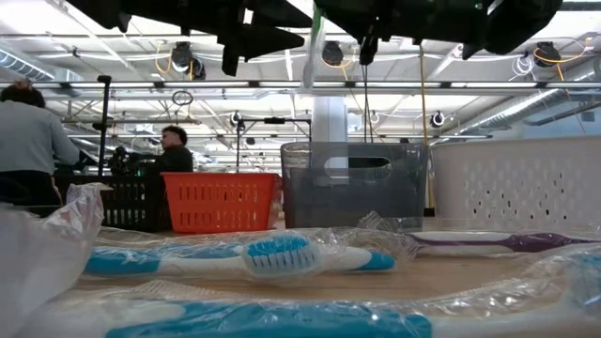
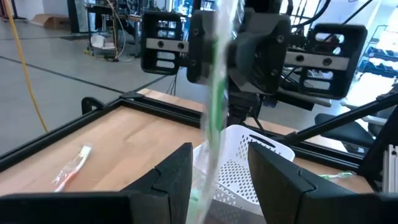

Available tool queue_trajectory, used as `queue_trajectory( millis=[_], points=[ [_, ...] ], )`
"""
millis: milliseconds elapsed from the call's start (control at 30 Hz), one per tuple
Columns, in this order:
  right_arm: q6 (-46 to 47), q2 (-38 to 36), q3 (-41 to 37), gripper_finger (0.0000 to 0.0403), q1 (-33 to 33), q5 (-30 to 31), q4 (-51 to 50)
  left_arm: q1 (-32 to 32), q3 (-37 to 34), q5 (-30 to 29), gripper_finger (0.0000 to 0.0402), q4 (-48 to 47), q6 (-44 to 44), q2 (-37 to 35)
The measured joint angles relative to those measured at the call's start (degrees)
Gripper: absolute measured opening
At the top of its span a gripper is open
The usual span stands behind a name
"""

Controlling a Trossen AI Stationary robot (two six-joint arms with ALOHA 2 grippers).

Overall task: Pick & Place Toothbrushes
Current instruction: Put the green toothbrush into the black bin

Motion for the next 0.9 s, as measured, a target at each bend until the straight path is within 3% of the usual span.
queue_trajectory(
  millis=[400, 500, 667, 900],
  points=[
    [-0.2, 6.1, 4.8, 0.0014, 0.1, -0.3, 0.6, 0.4, 0.0, 0.1, 0.0151, 0.1, 0.7, 0.0],
    [-0.2, 6.1, 4.8, 0.0015, 0.1, -0.4, 0.6, 0.4, 0.0, 0.0, 0.0117, -0.1, 1.0, 0.0],
    [-0.2, 6.1, 4.8, 0.0015, 0.1, -0.5, 0.2, 0.4, 0.0, -0.1, 0.002, -0.1, 2.4, 0.0],
    [-0.5, 6.1, 4.9, 0.0037, 0.1, -0.6, -0.6, 0.4, 0.0, -0.1, 0.0009, -0.4, 2.0, 0.0]
  ],
)
